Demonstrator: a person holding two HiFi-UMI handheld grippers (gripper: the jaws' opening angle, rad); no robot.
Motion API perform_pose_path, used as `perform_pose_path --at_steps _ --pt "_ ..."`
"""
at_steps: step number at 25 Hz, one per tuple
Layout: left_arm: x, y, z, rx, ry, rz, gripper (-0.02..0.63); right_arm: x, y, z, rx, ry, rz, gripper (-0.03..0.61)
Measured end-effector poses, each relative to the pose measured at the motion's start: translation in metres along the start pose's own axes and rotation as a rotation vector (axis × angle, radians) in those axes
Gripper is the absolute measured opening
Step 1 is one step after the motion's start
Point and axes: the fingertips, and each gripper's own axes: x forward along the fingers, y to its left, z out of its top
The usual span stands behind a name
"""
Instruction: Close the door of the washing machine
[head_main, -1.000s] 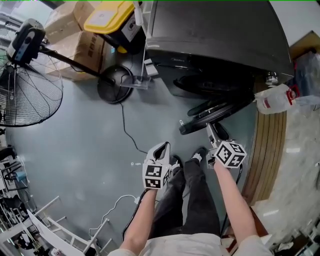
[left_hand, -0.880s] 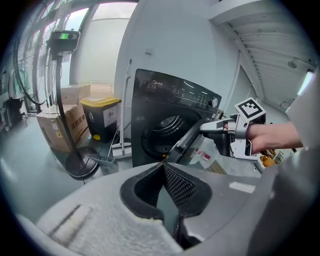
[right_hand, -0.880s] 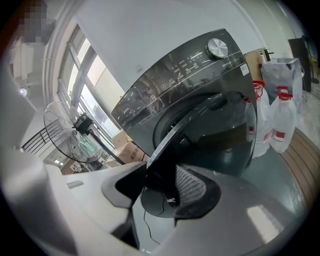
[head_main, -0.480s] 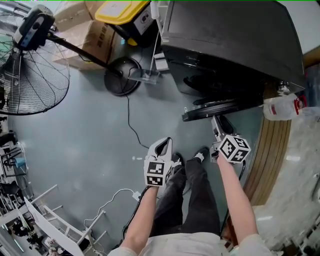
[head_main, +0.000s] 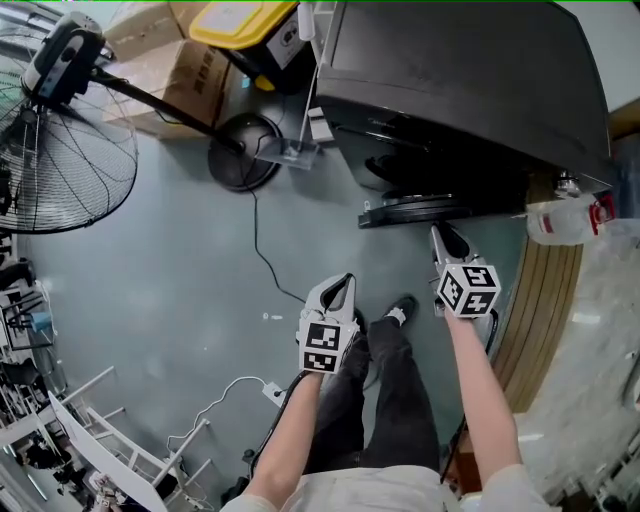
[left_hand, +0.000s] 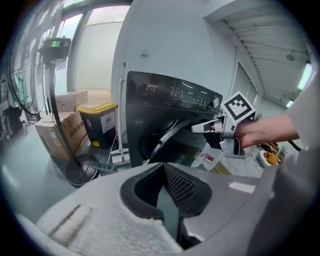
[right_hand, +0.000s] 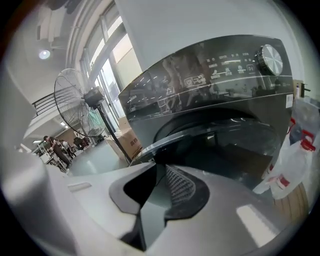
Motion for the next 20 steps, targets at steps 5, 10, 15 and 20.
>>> perform_pose_path --at_steps 5,10,15,20 --pt "0.015 -0.018 0.014 -0.046 -0.019 -0.043 0.006 0.007 -0.009 0.005 -0.029 -0.002 -0.002 0.009" --pt "0.029 -0.029 0.031 -0.046 -0.032 -0.061 0.006 0.016 -0.012 0.014 -0.048 0.003 0.002 0.002" --pt "0.037 -0.033 0.034 -0.092 -0.045 -0.083 0.006 0.028 -0.016 0.025 -0.034 -0.001 0.002 0.002" --pt "0.047 -0.036 0.039 -0.116 -0.039 -0.094 0.006 0.039 -0.028 0.040 -0.023 -0.011 -0.016 0.002"
